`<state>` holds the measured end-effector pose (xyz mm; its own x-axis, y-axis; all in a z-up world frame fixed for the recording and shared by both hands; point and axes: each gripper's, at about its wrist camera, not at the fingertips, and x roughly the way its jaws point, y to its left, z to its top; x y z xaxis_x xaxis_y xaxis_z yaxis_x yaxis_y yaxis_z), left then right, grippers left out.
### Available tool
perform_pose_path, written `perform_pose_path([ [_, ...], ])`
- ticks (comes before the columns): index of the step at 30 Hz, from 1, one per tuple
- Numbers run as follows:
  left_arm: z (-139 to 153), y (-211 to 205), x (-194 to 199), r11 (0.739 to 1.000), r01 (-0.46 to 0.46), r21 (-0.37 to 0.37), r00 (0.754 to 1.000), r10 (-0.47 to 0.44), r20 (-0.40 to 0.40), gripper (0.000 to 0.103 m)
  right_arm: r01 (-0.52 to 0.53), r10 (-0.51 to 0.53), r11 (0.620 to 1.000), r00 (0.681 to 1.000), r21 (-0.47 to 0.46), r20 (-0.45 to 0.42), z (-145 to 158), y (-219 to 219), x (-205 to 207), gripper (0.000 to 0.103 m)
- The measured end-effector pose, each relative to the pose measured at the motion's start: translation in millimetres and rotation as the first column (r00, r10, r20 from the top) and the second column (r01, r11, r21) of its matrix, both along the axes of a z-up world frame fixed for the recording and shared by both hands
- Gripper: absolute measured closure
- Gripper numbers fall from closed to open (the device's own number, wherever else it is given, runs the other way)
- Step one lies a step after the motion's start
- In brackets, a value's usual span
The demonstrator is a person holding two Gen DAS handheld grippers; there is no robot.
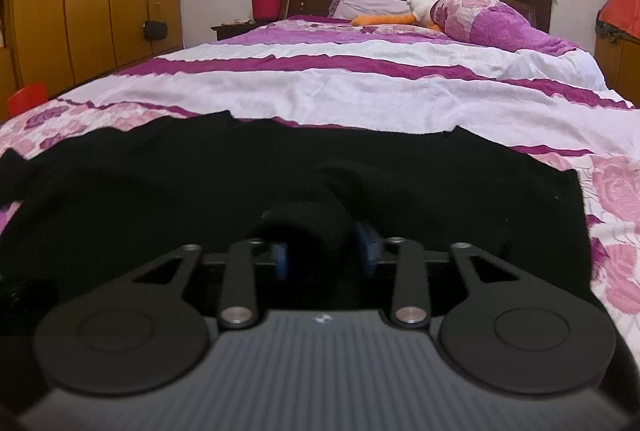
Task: Fold small clothes
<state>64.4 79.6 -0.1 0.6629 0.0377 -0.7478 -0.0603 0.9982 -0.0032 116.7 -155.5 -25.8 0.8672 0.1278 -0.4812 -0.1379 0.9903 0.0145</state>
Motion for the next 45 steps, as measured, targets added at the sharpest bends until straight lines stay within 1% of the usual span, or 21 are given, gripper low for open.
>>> perform_pose_path([
  [1, 0.2, -0.9, -0.6, 1.0, 0.003, -0.001, 1.0, -0.003, 0.0, 0.0, 0.001, -0.001, 1.0, 1.0, 0.005, -0.004, 1.2, -0.9, -4.8, 0.056],
  [3, 1.8, -3.9, -3.0, 1.0, 0.01, -0.003, 1.0, -0.01, 0.003, 0.0, 0.002, -0.001, 0.999, 1.0, 0.032, -0.021, 5.3, -4.7, -16.2, 0.054],
  [7, 6.9, -12.2, -8.0, 1.0, 0.031, 0.0, 0.999, -0.031, 0.015, 0.0, -0.009, 0.014, 0.995, 0.999, 0.104, -0.051, 13.0, -17.6, -36.7, 0.053],
  [10, 11.6, -23.4, -12.0, 0.998, 0.065, 0.01, 0.997, -0.065, 0.028, 0.0, -0.006, 0.014, 0.988, 0.999, 0.152, -0.053, 22.5, -33.2, -56.7, 0.052],
  [14, 19.1, -45.6, -14.4, 0.992, 0.12, 0.03, 0.991, -0.122, 0.047, 0.0, 0.041, -0.035, 0.978, 0.999, 0.206, -0.035, 31.4, -61.7, -80.7, 0.052],
  [16, 23.2, -59.1, -13.6, 0.987, 0.154, 0.039, 0.986, -0.156, 0.055, 0.0, 0.096, -0.093, 0.971, 0.995, 0.218, -0.025, 33.7, -77.9, -89.4, 0.052],
  [19, 28.9, -81.8, -12.3, 0.976, 0.213, 0.046, 0.974, -0.216, 0.074, 0.0, 0.163, -0.165, 0.962, 0.986, 0.219, -0.011, 33.6, -98.8, -93.3, 0.052],
  [22, 32.0, -105.6, -8.8, 0.962, 0.268, 0.051, 0.958, -0.271, 0.091, 0.0, 0.224, -0.223, 0.946, 0.974, 0.234, -0.03, 29.9, -119.9, -93.9, 0.052],
  [25, 31.5, -131.3, -3.0, 0.945, 0.321, 0.063, 0.94, -0.326, 0.1, 0.0, 0.26, -0.257, 0.93, 0.965, 0.259, -0.045, 24.7, -135.3, -94.3, 0.052],
  [28, 29.2, -156.3, 3.6, 0.928, 0.365, 0.076, 0.921, -0.372, 0.114, 0.0, 0.271, -0.265, 0.926, 0.963, 0.265, -0.057, 18.2, -145.2, -96.5, 0.052],
  [31, 24.2, -180.7, 13.1, 0.913, 0.397, 0.096, 0.906, -0.406, 0.121, 0.008, 0.269, -0.261, 0.927, 0.963, 0.26, -0.065, 10.7, -151.6, -98.6, 0.052],
  [33, 20.1, -196.6, 19.1, 0.901, 0.418, 0.113, 0.893, -0.431, 0.128, 0.016, 0.269, -0.26, 0.929, 0.963, 0.253, -0.071, 7.2, -152.0, -96.4, 0.052],
  [37, 7.9, -225.2, 32.5, 0.872, 0.467, 0.149, 0.864, -0.485, 0.132, 0.021, 0.27, -0.257, 0.928, 0.963, 0.257, -0.083, -2.1, -156.7, -93.8, 0.052],
  [40, -4.4, -240.5, 42.1, 0.86, 0.478, 0.181, 0.855, -0.502, 0.128, 0.025, 0.267, -0.251, 0.927, 0.963, 0.264, -0.093, -9.4, -159.4, -92.1, 0.052],
  [41, -8.7, -245.5, 45.8, 0.857, 0.474, 0.201, 0.854, -0.504, 0.131, 0.029, 0.267, -0.25, 0.927, 0.963, 0.263, -0.095, -11.8, -159.7, -91.2, 0.052],
  [42, -11.7, -247.9, 49.3, 0.855, 0.47, 0.217, 0.853, -0.503, 0.136, 0.042, 0.266, -0.249, 0.928, 0.964, 0.263, -0.096, -13.6, -159.8, -90.8, 0.052],
  [43, -13.8, -250.0, 51.9, 0.855, 0.465, 0.231, 0.853, -0.502, 0.143, 0.05, 0.264, -0.248, 0.928, 0.964, 0.262, -0.095, -15.7, -159.8, -90.2, 0.052],
  [44, -14.3, -249.7, 53.2, 0.856, 0.458, 0.239, 0.853, -0.499, 0.153, 0.07, 0.264, -0.247, 0.929, 0.964, 0.26, -0.094, -16.6, -159.6, -89.9, 0.053],
  [45, -12.8, -246.6, 53.9, 0.86, 0.45, 0.239, 0.855, -0.493, 0.162, 0.083, 0.262, -0.247, 0.93, 0.965, 0.256, -0.092, -17.7, -159.1, -89.6, 0.053],
])
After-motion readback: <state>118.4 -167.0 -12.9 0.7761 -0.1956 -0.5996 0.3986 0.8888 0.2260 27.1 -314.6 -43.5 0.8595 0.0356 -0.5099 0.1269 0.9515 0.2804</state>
